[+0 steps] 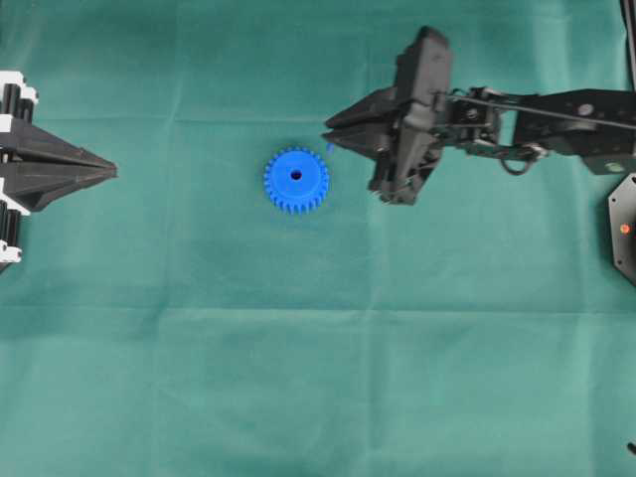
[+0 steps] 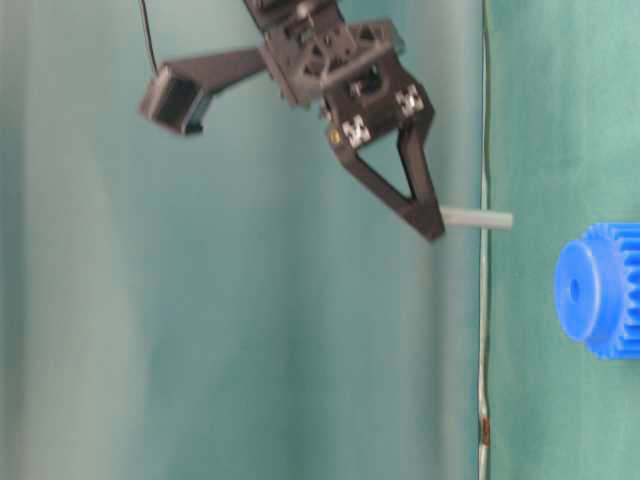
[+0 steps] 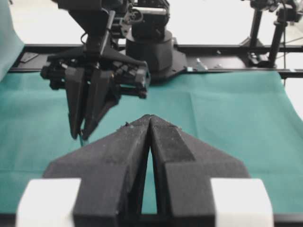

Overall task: Insert the shaft placed at a random location into the center hole of the medium gear at another random location.
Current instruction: 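Carry the held shaft with the right gripper over the blue gear's hole, then lower the shaft into the blue gear's center hole with the right gripper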

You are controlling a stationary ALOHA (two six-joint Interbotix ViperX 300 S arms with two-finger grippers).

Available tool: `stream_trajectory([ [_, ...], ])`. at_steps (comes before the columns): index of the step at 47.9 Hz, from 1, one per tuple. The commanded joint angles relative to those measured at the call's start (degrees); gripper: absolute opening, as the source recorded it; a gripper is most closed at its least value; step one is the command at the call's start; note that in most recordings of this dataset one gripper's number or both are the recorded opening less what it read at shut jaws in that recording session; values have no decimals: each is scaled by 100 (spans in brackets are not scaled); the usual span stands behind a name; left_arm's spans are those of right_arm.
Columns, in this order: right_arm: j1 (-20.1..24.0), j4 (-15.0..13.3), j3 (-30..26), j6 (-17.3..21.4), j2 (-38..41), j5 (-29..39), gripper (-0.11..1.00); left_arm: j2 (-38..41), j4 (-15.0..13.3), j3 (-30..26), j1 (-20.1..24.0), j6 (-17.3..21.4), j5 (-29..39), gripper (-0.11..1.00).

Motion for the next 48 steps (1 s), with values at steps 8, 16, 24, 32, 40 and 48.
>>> stream_trajectory([
  [8,176,35,-580,35,255,53,12,44,9,-149,9,-9,-18,0],
  [16,246,26,-729,35,369,53,12,44,9,-141,9,-9,-26,0],
  [24,290,26,-817,35,439,53,12,44,9,-141,9,-9,-26,0],
  [32,299,35,-835,35,457,53,12,44,18,-141,9,-9,-26,0],
  [40,299,35,-835,44,475,53,12,44,9,-149,9,-9,-18,0],
  [48,299,35,-861,44,563,26,12,44,9,-149,9,-9,-18,0],
])
